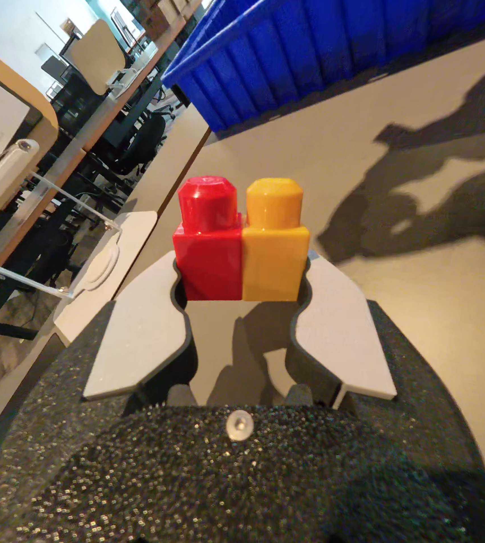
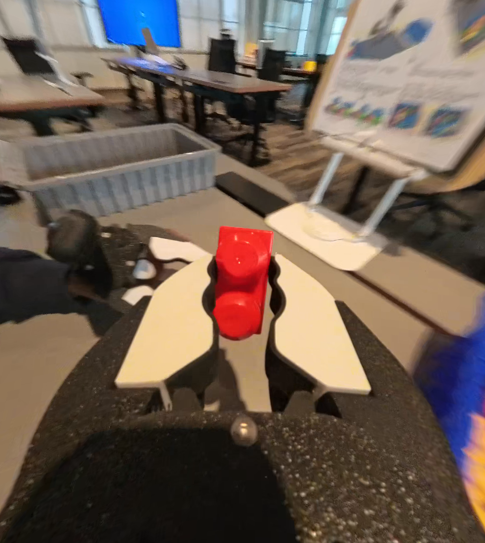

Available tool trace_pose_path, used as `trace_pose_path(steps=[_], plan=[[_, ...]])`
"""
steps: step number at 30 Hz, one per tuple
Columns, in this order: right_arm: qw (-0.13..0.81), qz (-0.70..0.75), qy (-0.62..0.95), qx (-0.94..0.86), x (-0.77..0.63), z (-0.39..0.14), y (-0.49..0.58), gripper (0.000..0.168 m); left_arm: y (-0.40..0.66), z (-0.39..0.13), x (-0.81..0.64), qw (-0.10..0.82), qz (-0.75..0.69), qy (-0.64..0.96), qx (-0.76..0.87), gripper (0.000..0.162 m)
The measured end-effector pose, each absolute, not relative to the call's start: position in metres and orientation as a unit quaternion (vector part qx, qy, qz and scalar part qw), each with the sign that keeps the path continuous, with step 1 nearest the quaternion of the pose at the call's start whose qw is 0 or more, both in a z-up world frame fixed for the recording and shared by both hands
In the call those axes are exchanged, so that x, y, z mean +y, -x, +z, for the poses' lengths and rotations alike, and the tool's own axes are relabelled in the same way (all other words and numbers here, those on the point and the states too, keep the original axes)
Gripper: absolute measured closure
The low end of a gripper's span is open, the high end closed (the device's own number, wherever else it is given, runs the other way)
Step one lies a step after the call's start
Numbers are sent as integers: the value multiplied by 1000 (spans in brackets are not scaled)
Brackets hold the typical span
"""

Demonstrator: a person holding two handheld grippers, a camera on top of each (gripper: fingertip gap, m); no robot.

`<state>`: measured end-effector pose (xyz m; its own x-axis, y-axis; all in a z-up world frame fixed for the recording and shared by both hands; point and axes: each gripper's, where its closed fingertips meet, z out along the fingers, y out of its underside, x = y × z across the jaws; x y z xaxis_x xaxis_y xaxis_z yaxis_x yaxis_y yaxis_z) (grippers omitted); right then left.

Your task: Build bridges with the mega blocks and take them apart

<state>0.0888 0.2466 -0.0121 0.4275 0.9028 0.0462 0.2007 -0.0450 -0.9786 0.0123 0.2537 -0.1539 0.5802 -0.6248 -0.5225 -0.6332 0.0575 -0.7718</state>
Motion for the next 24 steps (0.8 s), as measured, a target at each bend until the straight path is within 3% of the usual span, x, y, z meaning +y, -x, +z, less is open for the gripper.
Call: trace_pose_path(steps=[4,8,13,16,24], plan=[[527,146,729,-411,286,1,-205,134,-40,-142,253,560,-7,677,478,88],[383,60,846,-367,324,-71,-317,134,-95,-108,266,563,-63,666,485,88],[257,50,903,-340,332,-145,-379,133,-187,-56,297,539,-116,654,518,88],[268,50,896,-352,332,-140,-380,133,-238,-48,321,489,-104,661,561,88],[318,36,882,-347,327,-117,-397,112,-310,-81,359,346,-89,699,619,87]])
